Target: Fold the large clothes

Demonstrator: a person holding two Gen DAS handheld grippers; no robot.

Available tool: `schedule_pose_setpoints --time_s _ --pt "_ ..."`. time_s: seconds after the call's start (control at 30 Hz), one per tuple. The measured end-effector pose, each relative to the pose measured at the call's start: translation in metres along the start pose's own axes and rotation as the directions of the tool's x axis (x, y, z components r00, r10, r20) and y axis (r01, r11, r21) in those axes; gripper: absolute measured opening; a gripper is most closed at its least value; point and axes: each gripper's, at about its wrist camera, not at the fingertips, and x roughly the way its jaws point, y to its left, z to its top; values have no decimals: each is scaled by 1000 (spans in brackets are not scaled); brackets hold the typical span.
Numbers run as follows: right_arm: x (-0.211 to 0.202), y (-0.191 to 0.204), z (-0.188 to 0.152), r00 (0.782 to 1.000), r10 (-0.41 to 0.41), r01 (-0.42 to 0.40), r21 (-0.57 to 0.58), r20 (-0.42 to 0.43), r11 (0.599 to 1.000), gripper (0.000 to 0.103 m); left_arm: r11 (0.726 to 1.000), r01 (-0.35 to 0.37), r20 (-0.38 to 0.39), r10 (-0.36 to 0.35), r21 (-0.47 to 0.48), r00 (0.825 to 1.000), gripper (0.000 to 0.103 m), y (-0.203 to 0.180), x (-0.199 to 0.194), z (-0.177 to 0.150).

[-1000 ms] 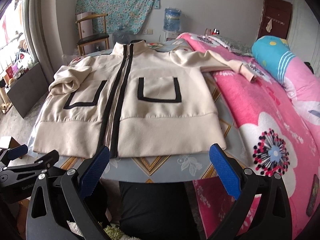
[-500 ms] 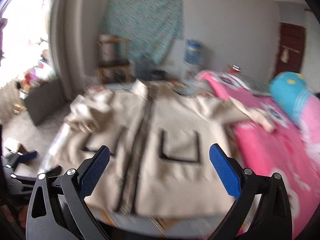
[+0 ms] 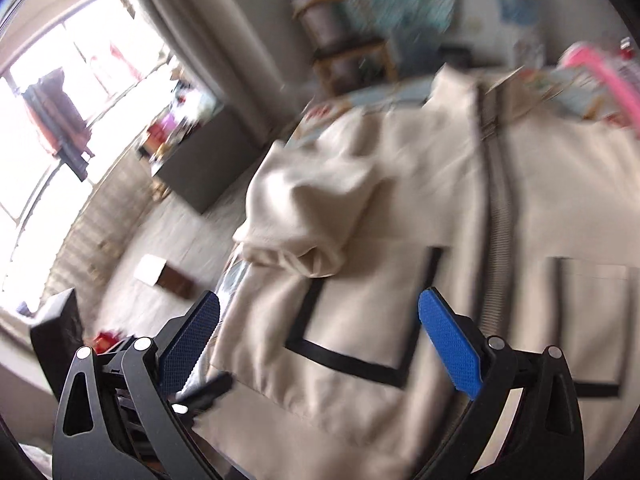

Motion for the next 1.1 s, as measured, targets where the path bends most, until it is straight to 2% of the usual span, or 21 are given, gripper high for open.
schedule_pose_setpoints --time_s 0.13,0.17,0.2,0.23,0.27,0.3,0.37,0.47,0.57,0.63,0.73,0.8,0.83,0.9,0.97,1.07,1.1 --pt "50 -5 9 996 -42 42 -1 -76 999 74 997 -74 -66 75 21 995 95 1 31 5" --pt "61 -7 12 994 -51 51 -7 -95 999 62 997 -80 -76 81 21 994 95 1 36 6" --pt "73 -6 13 991 -60 58 -24 -118 998 45 997 -79 -86 80 20 993 95 2 42 7" --pt "80 -5 14 989 -70 65 -46 -128 997 37 996 -85 -88 87 20 992 95 2 45 9" --pt "83 -3 15 989 -75 67 -62 -126 996 21 995 -97 -82 99 30 992 95 0 46 10" --pt "79 1 20 989 -96 85 -93 -111 992 15 994 -99 -83 102 38 991 95 0 48 11" --pt "64 10 34 989 -136 125 -153 -59 980 13 993 -110 -86 114 47 990 95 -3 50 16" --pt "21 27 69 974 -214 226 -267 74 937 11 990 -126 -89 131 57 987 95 -1 57 20" --pt "-25 44 103 936 -283 343 -377 208 860 10 988 -136 -91 141 68 986 95 -4 59 22" --pt "-47 58 110 914 -309 402 -470 265 786 10 989 -132 -89 138 67 986 95 -4 60 22" --pt "-49 81 81 885 -351 465 -631 307 620 10 989 -127 -81 133 71 988 95 -2 57 19" --pt "-36 83 50 886 -377 447 -711 269 543 11 989 -124 -80 130 75 988 95 -1 56 18" --pt "-30 81 34 892 -384 421 -742 237 521 10 989 -122 -77 128 78 989 95 -1 56 17" --pt "-14 79 -1 921 -359 331 -784 148 525 11 989 -113 -73 120 91 990 95 -1 56 16" --pt "-10 71 -22 940 -330 268 -780 84 566 11 989 -104 -76 112 104 991 95 0 56 15" --pt "-22 51 -26 978 -207 158 -655 3 739 11 990 -97 -91 107 105 990 95 1 56 18" --pt "-27 44 -22 984 -175 140 -613 2 777 11 990 -93 -92 103 102 990 95 2 56 18"
